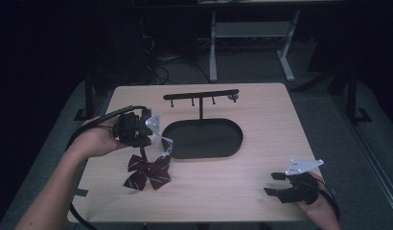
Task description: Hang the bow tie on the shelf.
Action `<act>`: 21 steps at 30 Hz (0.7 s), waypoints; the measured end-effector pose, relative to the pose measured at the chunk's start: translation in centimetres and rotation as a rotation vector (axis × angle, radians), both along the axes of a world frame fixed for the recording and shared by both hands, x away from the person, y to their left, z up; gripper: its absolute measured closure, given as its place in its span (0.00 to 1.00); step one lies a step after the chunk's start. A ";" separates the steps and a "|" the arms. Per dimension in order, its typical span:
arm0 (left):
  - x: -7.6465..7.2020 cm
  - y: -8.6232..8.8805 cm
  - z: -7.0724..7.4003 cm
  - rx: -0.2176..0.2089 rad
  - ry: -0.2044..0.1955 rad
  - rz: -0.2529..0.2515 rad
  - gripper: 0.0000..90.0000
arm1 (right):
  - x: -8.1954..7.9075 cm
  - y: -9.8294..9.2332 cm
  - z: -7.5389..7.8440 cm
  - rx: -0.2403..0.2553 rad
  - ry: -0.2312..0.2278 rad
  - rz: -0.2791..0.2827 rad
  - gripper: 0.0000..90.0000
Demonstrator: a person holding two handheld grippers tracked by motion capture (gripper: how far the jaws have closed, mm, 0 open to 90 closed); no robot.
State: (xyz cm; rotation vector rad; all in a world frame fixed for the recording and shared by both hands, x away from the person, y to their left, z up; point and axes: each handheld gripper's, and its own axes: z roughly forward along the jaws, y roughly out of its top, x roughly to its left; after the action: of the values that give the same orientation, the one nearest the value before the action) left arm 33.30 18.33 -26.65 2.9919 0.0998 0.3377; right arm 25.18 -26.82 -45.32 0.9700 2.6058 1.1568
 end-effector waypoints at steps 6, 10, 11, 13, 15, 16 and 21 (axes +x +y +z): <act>0.4 -0.6 0.7 0.004 0.001 -0.008 0.97 | 0.0 0.1 0.1 0.000 -0.004 0.005 0.38; 0.8 -0.9 1.3 0.001 0.000 -0.014 0.97 | 0.0 0.0 0.0 -0.001 -0.005 0.006 0.38; 0.9 -1.0 1.4 -0.003 0.005 -0.015 0.97 | 0.0 0.0 0.0 0.001 -0.002 0.003 0.38; 1.2 -1.0 1.5 0.002 0.006 -0.015 0.97 | 0.1 -0.1 0.0 0.003 -0.007 0.004 0.38; 1.5 -1.1 1.7 -0.002 0.007 -0.011 0.97 | 0.1 -0.1 0.1 0.004 -0.007 0.003 0.38; 1.6 -1.1 1.8 0.000 0.006 -0.013 0.97 | 0.1 -0.1 0.1 0.005 -0.007 0.002 0.38; 2.2 -1.0 2.1 -0.010 0.011 -0.004 0.97 | 0.3 -0.1 0.1 0.008 0.002 -0.001 0.38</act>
State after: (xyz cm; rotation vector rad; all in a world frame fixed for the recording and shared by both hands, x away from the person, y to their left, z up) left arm 35.50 17.32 -24.51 2.9839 0.0968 0.3188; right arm 25.46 -26.87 -45.27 0.9750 2.6034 1.1679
